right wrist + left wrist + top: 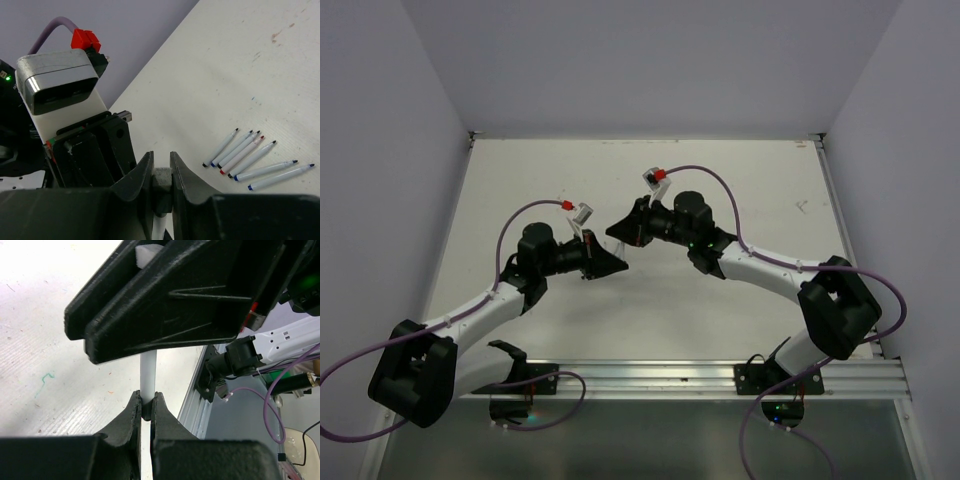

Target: Open the pen caps

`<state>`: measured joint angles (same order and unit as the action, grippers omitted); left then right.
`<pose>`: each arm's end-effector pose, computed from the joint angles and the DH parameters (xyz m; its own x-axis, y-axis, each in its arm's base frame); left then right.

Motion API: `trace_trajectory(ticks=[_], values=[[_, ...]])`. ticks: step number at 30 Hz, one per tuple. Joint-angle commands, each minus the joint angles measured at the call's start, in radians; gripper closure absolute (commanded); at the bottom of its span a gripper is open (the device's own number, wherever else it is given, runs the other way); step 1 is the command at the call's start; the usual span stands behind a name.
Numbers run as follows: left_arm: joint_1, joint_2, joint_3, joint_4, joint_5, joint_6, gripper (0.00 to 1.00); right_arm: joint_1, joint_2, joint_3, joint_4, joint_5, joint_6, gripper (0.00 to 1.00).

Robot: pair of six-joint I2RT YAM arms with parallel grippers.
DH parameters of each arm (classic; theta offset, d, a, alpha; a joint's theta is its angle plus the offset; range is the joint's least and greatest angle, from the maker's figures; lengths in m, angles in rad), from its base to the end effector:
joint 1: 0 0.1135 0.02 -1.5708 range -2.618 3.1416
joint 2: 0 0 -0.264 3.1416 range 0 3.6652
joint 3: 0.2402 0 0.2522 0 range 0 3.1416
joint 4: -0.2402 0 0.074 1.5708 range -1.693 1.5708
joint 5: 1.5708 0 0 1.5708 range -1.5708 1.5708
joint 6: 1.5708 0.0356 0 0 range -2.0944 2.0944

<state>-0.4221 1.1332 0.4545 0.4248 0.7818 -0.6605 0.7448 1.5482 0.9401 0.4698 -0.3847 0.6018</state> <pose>0.2019 -0.1182 0.2206 -0.7410 -0.1445 -0.6558 0.5803 0.3537 -0.7336 0.2522 0.2507 0.2720 -0.5940 0.1662 -0.7872 -0.6858 0.4070 0.6034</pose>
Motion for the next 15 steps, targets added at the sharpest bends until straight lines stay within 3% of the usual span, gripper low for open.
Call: trace_trajectory(ticks=[1, 2, 7, 8, 9, 12, 15], values=[[-0.006, -0.006, 0.024, 0.011, 0.022, 0.010, 1.00, -0.004, -0.030, 0.003, 0.052, -0.011, 0.004, 0.88], [-0.006, -0.006, 0.023, 0.009, 0.023, 0.012, 1.00, -0.005, -0.030, 0.003, 0.050, -0.005, 0.004, 0.99], [-0.006, -0.001, 0.024, 0.022, 0.033, 0.015, 1.00, -0.008, -0.031, -0.014, 0.070, 0.003, 0.021, 1.00], [-0.006, 0.000, 0.026, 0.026, 0.031, 0.013, 0.80, -0.007, -0.030, -0.015, 0.072, 0.003, 0.030, 1.00], [-0.006, 0.002, 0.029, 0.032, 0.034, 0.010, 0.69, -0.007, -0.030, -0.021, 0.076, -0.003, 0.035, 1.00], [-0.006, -0.001, 0.033, 0.083, 0.033, -0.004, 0.57, -0.005, -0.028, -0.040, 0.110, -0.023, 0.075, 1.00], [-0.007, 0.007, 0.050, 0.089, 0.027, -0.005, 0.55, -0.007, -0.028, -0.061, 0.168, -0.046, 0.121, 1.00]])
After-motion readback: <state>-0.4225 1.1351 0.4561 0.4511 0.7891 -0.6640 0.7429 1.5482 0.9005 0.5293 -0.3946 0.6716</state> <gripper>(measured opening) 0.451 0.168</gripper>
